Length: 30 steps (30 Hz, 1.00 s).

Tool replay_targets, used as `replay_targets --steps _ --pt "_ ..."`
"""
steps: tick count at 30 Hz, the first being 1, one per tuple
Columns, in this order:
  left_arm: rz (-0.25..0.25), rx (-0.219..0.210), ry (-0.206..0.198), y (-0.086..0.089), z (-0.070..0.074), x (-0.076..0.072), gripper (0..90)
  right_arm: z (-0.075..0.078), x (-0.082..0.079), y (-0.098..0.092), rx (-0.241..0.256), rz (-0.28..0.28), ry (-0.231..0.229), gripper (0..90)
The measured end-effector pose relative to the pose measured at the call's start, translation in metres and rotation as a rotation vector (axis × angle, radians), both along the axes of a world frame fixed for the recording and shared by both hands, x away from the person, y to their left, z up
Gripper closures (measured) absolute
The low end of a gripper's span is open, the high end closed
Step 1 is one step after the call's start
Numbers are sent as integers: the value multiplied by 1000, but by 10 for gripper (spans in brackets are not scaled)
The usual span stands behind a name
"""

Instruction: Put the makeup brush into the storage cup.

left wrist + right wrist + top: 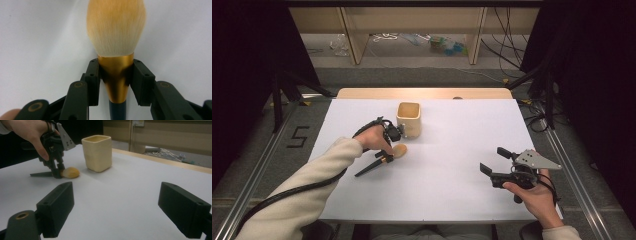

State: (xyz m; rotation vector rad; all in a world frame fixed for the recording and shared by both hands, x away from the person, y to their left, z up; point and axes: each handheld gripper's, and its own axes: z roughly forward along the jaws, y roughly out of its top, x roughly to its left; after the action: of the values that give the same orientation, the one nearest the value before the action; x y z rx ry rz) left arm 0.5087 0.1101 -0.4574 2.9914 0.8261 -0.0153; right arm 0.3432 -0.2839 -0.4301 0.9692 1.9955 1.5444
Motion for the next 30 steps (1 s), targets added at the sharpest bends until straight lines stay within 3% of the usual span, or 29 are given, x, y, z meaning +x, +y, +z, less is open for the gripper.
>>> replay_targets --steps 14,22,30 --pt "-27 -20 -21 5 1 -2 622 0 0 -1 -6 -4 6 144" --pt "-24 -46 -66 10 8 -7 623 0 0 -1 -12 -9 4 144" --pt "-10 -98 -110 18 19 -13 624 0 0 -1 -2 -5 12 144"
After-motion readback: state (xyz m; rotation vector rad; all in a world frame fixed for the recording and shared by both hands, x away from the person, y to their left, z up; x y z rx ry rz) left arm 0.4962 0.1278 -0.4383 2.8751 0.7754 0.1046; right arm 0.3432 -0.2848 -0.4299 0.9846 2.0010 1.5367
